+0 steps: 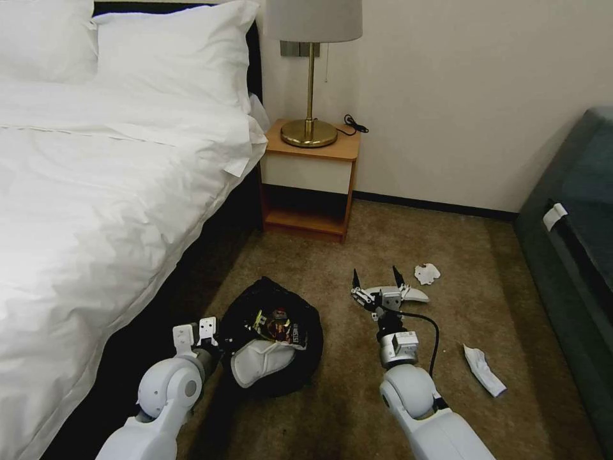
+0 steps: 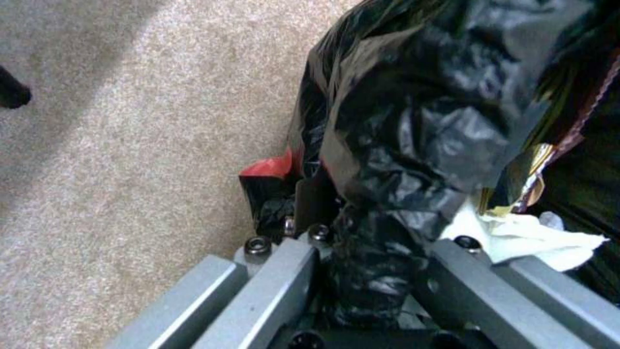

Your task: Pick up the trash bin, then pick up the garbage on the floor and place it into the trash bin.

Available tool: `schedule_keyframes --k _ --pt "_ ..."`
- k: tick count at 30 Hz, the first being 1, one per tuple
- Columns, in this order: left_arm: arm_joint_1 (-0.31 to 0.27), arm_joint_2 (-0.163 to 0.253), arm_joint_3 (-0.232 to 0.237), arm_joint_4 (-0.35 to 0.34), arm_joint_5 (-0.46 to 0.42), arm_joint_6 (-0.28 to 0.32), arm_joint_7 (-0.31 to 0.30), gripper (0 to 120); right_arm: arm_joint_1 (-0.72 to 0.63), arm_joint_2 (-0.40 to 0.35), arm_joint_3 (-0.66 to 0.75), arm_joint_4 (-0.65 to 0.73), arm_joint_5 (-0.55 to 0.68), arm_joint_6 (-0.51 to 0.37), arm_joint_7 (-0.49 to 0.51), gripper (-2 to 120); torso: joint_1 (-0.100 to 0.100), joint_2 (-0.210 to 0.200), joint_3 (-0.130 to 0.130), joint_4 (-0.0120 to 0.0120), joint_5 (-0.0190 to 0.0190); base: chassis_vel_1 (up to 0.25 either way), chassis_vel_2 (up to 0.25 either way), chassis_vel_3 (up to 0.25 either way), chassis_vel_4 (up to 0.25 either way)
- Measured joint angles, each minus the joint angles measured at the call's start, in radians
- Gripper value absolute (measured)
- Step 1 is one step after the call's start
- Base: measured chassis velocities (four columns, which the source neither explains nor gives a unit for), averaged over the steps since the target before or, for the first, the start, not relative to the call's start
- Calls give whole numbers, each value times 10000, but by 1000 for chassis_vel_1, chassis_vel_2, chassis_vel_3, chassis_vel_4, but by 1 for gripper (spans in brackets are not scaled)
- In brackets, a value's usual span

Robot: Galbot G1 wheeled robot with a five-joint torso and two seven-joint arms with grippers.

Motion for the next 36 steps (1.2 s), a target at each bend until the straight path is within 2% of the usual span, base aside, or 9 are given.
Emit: schedule_keyframes --k 12,28,36 --pt "-11 -112 44 88 73 -11 88 0 -200 -73 -8 -108 44 201 -299 100 -1 0 -1 0 -1 -37 -34 39 41" --pt "-21 -70 28 107 8 -10 198 0 -161 -62 20 -349 -500 738 -537 100 0 0 0 -7 1 -217 -205 205 214" --pt "29 -89 0 82 55 -9 244 0 -173 -32 -9 -349 -420 833 -638 100 -1 0 -1 2 -1 6 -13 13 0"
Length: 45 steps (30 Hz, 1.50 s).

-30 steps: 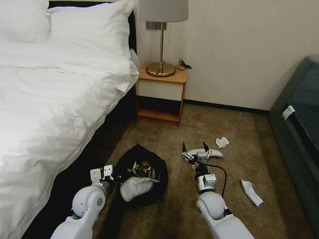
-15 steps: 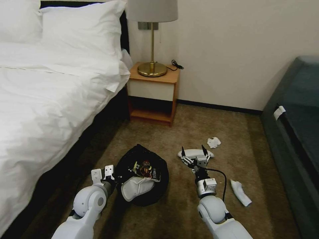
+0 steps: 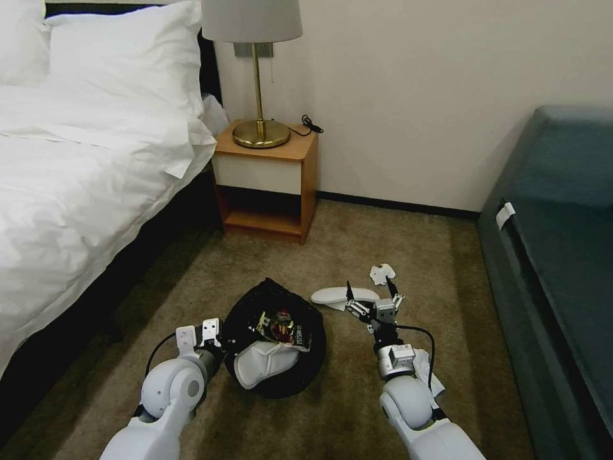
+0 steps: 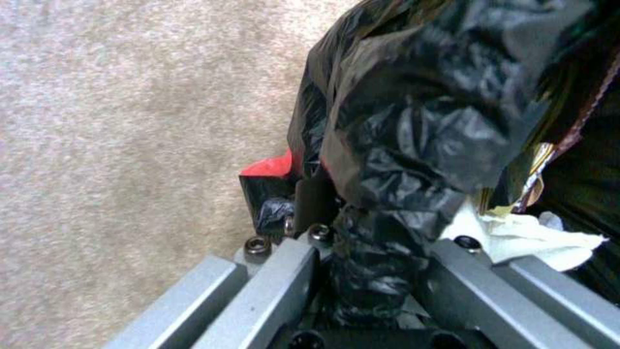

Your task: Pick up the trash bin, then pick up the garbage on the floor and place it into the trash bin.

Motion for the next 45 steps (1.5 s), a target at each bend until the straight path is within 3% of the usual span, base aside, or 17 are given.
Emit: schedule_keyframes --k 17,28,45 --pt "120 -38 -44 -88 124 0 105 0 -83 100 -1 44 58 -52 -43 100 0 0 0 -1 0 -28 -23 29 31" --pt "175 -83 -65 -164 135 2 157 0 -25 193 104 -77 -120 320 -33 100 0 0 0 -7 6 -150 -158 148 141" --pt "216 -46 -89 -180 156 2 166 0 230 139 -61 -393 -197 58 342 100 0 0 0 -4 0 -1 -1 -2 1"
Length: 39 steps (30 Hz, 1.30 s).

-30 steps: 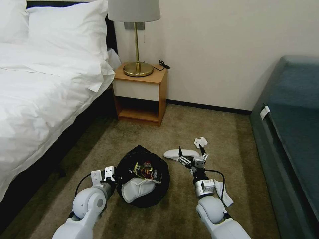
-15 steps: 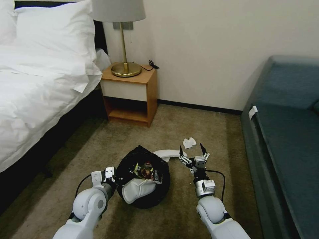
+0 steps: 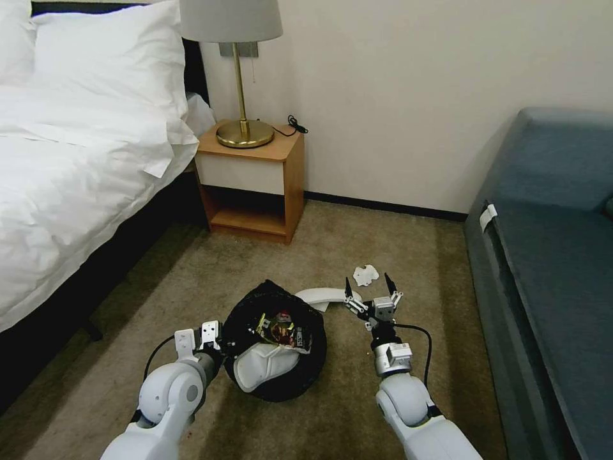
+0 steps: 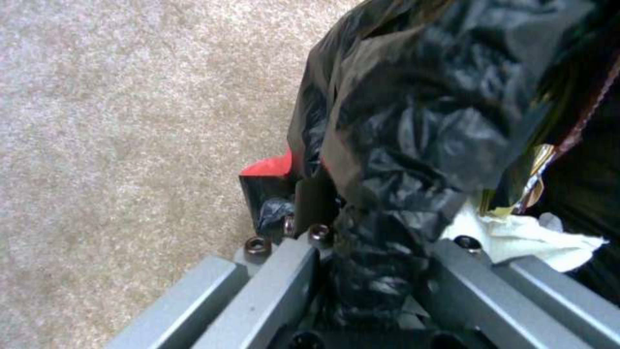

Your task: Pick up the trash bin, then pick up the garbage on the floor and place it into the trash bin.

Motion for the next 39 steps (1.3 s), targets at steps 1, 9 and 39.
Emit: schedule_keyframes --k 1,9,39 --pt "0 0 0 0 0 0 0 0 0 0 0 0 0 0 0 100 0 0 0 0 0 0 0 0 0" --pt "-103 226 22 -17 -8 -1 71 0 319 -335 -183 -741 668 -1780 739 100 0 0 0 1 2 0 0 0 0" --pt "92 102 -28 92 334 -5 310 0 -211 -970 47 -1457 1392 -4552 493 100 0 0 -1 2 1 0 0 0 0"
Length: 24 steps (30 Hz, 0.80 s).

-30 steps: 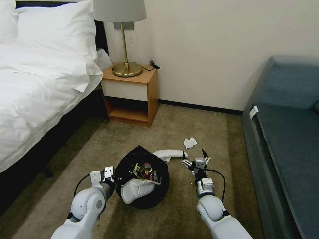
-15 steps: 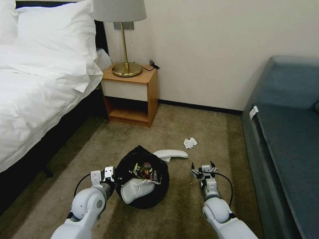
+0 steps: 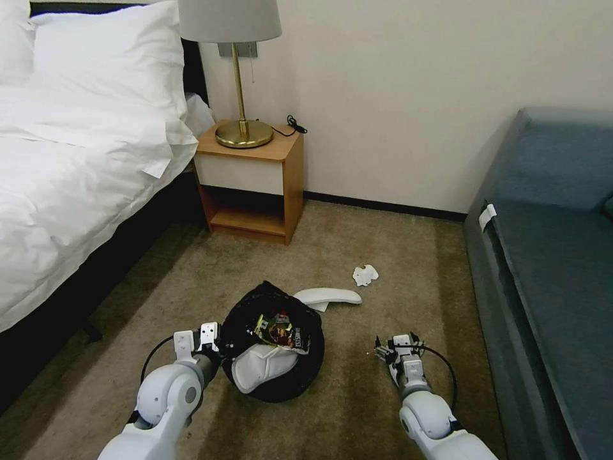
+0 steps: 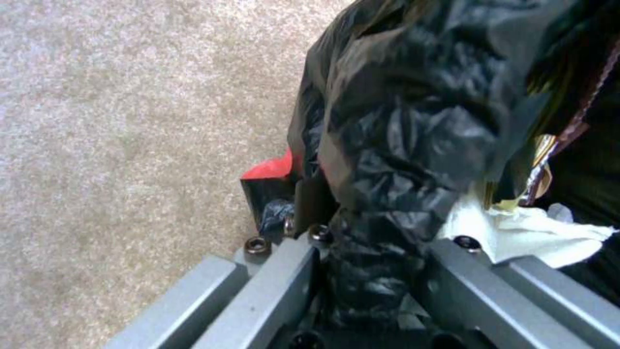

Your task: Pick up the trash bin, then pick up the garbage on the floor and place it into the trash bin.

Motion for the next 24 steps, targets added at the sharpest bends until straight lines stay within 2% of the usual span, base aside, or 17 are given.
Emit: schedule_keyframes --k 7,24 --pt "20 -95 5 4 111 -1 25 0 -186 -118 239 -69 -51 -32 -313 100 0 0 0 0 0 0 0 0 0" --pt "34 -106 16 43 211 2 120 0 165 441 625 -1476 -102 170 -818 100 0 0 0 -1 -1 0 0 0 0"
